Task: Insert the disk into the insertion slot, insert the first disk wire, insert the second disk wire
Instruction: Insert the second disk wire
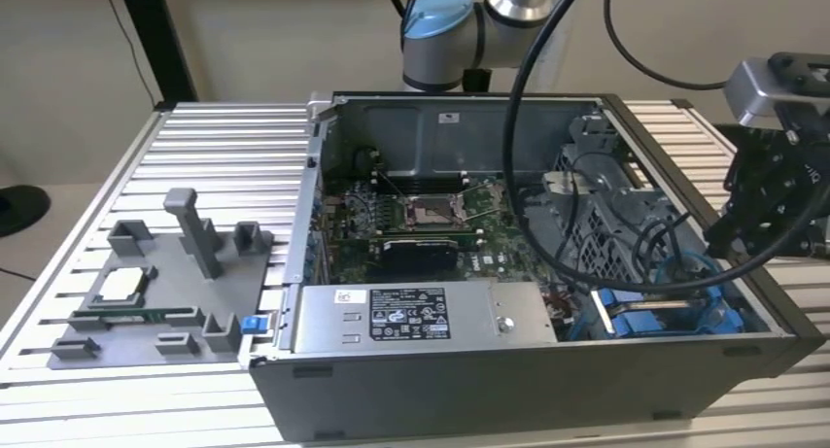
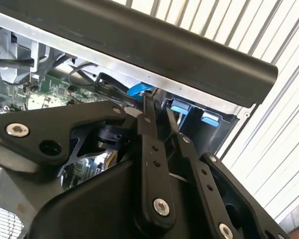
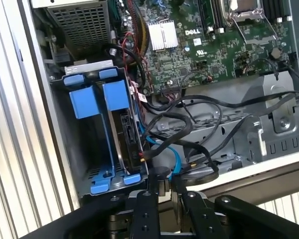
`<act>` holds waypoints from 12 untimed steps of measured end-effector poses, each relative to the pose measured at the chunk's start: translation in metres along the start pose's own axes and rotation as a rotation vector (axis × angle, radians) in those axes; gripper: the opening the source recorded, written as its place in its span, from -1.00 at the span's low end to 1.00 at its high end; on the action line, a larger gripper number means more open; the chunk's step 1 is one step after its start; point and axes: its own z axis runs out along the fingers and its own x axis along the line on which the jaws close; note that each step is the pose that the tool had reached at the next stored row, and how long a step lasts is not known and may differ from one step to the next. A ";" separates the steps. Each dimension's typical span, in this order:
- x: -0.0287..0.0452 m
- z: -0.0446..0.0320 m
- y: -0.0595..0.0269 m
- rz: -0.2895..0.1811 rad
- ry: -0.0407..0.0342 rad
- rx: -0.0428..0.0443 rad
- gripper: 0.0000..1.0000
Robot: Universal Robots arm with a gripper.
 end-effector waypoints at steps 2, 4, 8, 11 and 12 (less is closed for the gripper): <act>0.0001 0.0003 0.0000 0.013 -0.0058 0.0008 -1.00; 0.0001 0.0003 0.0000 0.025 -0.0124 0.0013 -1.00; 0.0000 0.0003 0.0000 0.039 -0.0218 0.0013 -1.00; 0.0000 0.0004 0.0000 0.041 -0.0247 0.0009 -1.00; 0.0000 0.0003 0.0000 0.041 -0.0254 0.0008 -1.00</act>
